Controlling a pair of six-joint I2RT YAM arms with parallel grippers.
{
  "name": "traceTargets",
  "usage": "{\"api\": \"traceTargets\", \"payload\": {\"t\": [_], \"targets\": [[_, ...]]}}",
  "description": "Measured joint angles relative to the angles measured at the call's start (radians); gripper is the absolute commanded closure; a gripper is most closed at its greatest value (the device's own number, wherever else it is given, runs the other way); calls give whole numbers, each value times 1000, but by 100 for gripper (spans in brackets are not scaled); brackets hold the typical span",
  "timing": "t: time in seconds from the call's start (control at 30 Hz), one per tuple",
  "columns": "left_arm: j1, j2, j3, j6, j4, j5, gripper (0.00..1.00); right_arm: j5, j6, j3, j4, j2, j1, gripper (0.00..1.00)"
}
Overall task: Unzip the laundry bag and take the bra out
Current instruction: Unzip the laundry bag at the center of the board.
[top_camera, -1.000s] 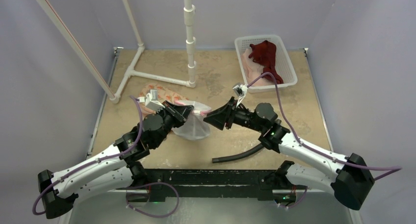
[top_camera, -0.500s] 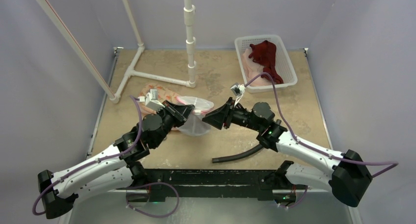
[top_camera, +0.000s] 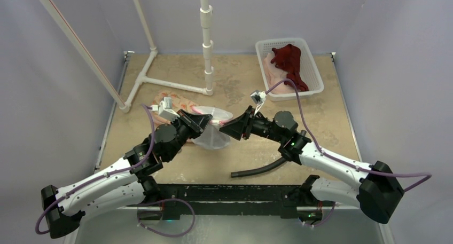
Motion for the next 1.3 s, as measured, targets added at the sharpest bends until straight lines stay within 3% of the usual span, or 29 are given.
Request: {"api": "traceTargets", "payload": {"t": [0.33,1.0,1.2,1.3], "targets": [[0,0,0,0,10,4,100,-3,26,0,38,8,0,72],[0,4,0,0,22,13,100,-3,41,0,54,22,0,82],[0,4,0,0,23,16,100,-3,44,0,55,26,0,98],[0,4,0,0,24,17,100,-2,44,0,53,26,0,100]]}}
